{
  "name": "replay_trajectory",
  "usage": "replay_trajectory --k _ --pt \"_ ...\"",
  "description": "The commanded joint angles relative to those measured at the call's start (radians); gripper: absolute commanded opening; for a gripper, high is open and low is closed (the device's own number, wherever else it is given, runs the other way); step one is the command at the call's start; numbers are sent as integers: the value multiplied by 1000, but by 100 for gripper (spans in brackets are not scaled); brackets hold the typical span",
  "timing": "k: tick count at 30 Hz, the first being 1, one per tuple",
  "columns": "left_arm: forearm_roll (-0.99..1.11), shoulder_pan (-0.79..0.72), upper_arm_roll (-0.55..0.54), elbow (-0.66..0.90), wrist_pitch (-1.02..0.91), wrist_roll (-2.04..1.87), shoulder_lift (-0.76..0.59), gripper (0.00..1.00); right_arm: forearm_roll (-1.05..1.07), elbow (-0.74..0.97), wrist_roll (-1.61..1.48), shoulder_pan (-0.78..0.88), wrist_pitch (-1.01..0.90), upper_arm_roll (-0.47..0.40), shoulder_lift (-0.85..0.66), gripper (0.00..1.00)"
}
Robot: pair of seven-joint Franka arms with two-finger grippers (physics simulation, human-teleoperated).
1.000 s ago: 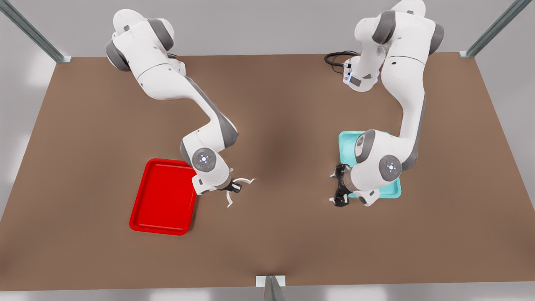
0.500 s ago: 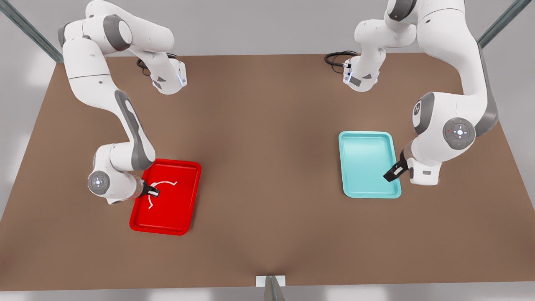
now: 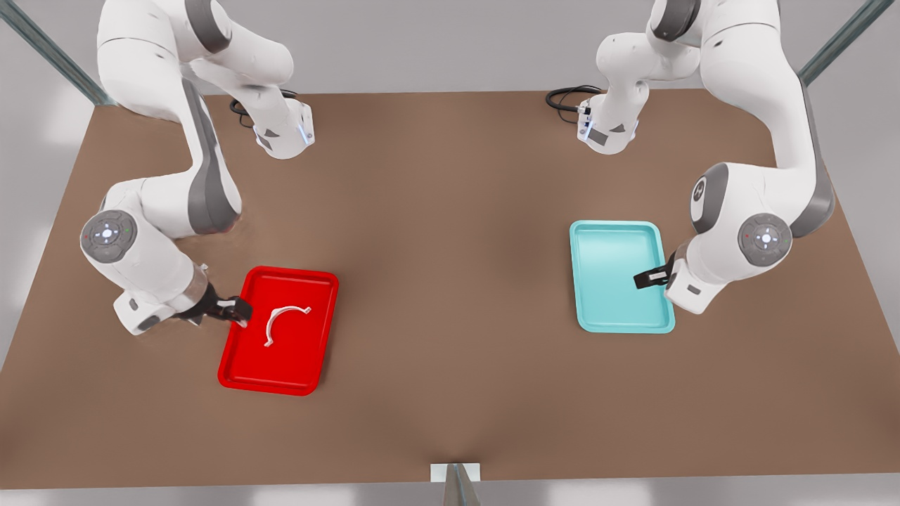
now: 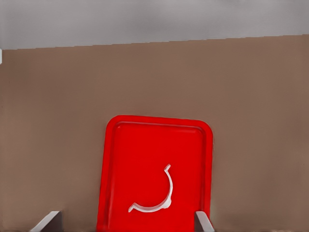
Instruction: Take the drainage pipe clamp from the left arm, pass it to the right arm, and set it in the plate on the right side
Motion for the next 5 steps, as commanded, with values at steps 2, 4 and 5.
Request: replay_trajectory --k 2,4,5 --pt "0 -1 0 1 -9 340 0 100 49 -218 -224 -28 -109 -2 -205 100" --pt "0 -1 0 1 -9 340 5 100 85 -255 -254 -54 -91 -3 -205 100" --pt "0 -1 -2 3 -9 340 5 100 84 -253 -267 -55 -96 -2 -203 100"
